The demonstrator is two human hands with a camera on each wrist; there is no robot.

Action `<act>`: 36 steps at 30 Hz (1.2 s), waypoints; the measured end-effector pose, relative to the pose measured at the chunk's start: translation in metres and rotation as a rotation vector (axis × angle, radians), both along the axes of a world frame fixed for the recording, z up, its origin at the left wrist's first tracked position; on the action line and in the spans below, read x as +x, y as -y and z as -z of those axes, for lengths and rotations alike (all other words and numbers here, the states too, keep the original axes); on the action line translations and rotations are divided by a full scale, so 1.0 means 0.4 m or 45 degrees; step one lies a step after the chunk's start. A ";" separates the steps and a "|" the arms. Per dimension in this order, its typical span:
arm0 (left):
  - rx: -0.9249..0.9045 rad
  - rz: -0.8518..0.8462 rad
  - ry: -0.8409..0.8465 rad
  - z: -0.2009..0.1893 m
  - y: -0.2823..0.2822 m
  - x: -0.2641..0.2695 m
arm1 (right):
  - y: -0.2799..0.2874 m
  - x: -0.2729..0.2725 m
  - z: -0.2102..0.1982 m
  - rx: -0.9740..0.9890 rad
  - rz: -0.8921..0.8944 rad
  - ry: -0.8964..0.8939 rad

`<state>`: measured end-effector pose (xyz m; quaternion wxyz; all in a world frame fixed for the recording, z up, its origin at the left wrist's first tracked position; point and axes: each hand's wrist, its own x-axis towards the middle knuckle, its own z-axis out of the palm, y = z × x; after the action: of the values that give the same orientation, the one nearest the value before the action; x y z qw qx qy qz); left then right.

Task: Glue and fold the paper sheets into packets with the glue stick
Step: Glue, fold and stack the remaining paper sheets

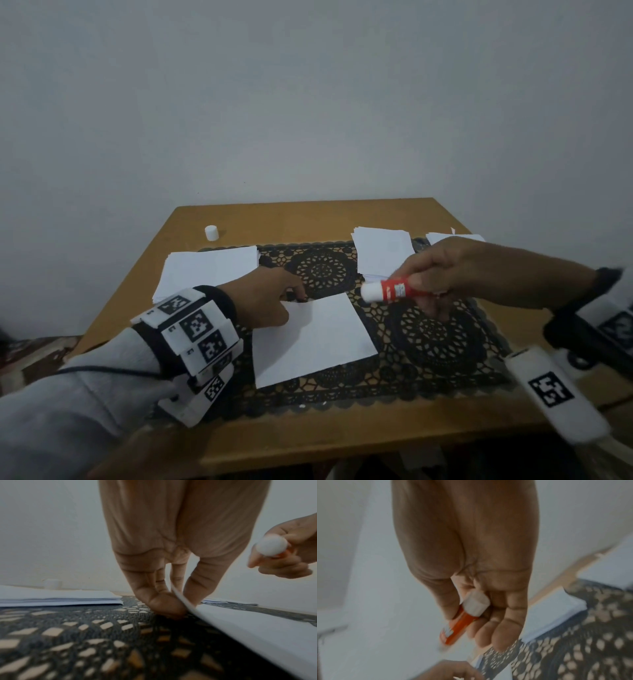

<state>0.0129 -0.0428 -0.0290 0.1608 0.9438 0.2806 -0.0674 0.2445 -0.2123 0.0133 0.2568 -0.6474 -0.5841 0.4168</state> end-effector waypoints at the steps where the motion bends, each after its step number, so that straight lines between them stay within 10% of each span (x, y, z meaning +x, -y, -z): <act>1: -0.006 0.004 -0.003 0.001 -0.001 0.001 | -0.004 0.007 0.006 -0.002 0.025 -0.138; 7: 0.005 0.050 -0.008 0.011 0.009 0.010 | -0.095 -0.017 0.027 0.111 0.331 -0.759; 25: -0.042 0.061 0.089 0.027 -0.015 0.016 | -0.541 0.006 0.141 0.441 0.598 0.614; 36: -0.005 0.019 0.115 0.032 -0.015 0.017 | -0.548 0.012 0.131 0.322 0.533 0.647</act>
<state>0.0198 -0.0369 -0.0419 0.1749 0.9477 0.2658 -0.0264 0.2493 0.0068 -0.0390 0.2614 -0.7993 -0.5308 0.1052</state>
